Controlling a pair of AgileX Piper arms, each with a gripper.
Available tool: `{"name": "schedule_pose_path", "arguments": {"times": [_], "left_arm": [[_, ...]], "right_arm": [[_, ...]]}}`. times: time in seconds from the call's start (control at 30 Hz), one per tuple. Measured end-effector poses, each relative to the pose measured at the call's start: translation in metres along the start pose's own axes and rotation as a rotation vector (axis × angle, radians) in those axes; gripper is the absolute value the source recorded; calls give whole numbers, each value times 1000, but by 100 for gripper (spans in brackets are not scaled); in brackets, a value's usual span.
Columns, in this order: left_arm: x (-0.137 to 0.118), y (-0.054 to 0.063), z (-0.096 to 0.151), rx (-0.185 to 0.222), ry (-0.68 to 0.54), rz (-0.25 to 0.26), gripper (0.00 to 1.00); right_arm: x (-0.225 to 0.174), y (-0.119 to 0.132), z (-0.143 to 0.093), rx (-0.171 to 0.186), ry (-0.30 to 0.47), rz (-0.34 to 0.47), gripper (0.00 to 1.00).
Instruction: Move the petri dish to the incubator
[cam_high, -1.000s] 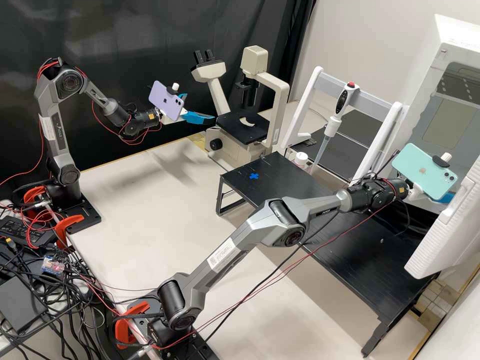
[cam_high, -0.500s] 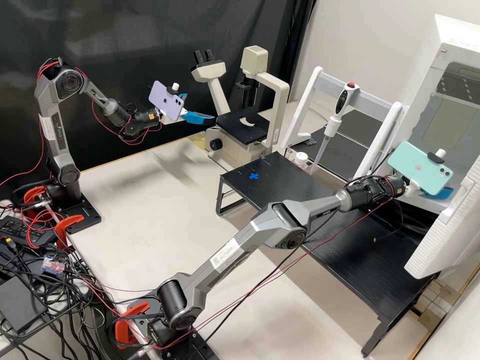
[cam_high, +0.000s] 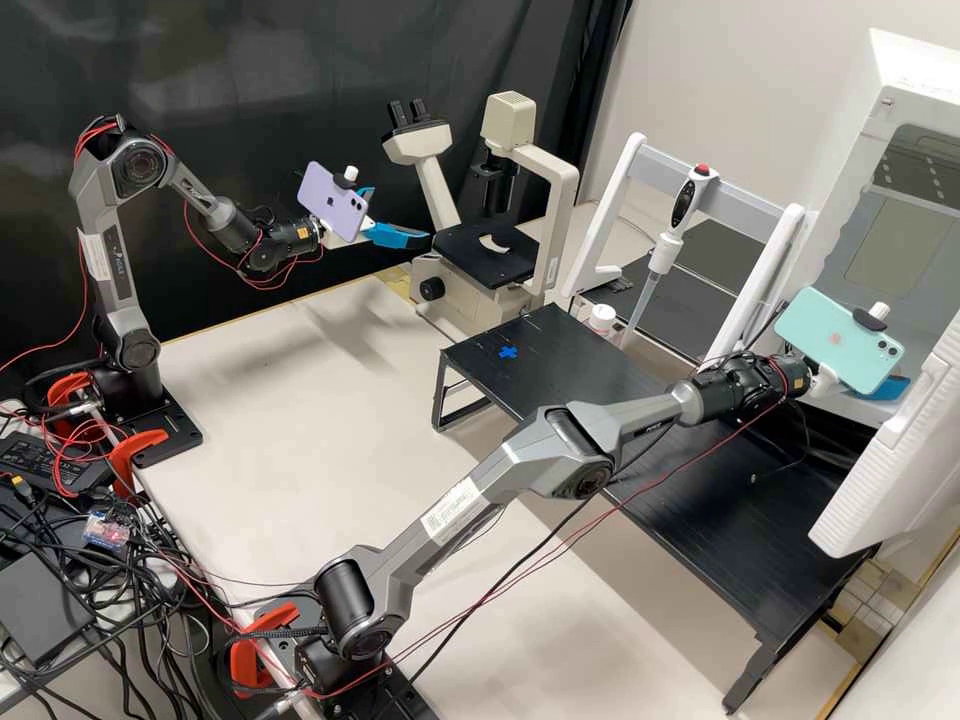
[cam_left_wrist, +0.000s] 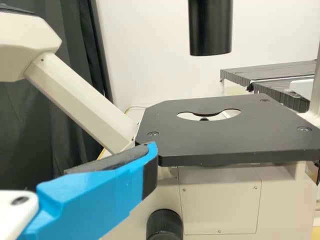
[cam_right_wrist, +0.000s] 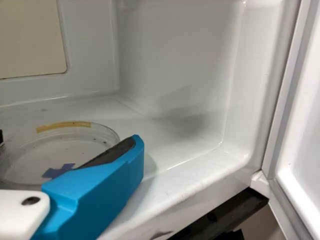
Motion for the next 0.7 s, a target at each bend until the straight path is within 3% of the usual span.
{"name": "schedule_pose_path", "arguments": {"times": [0.2,0.6,0.7], "left_arm": [[0,0,0,0,0,0,100],[0,0,0,0,0,0,100],[0,0,0,0,0,0,100]], "right_arm": [[-2,-6,7,-20,-4,3,100],[-22,-2,6,-16,-19,24,100],[-29,-1,5,-31,-4,41,100]]}}
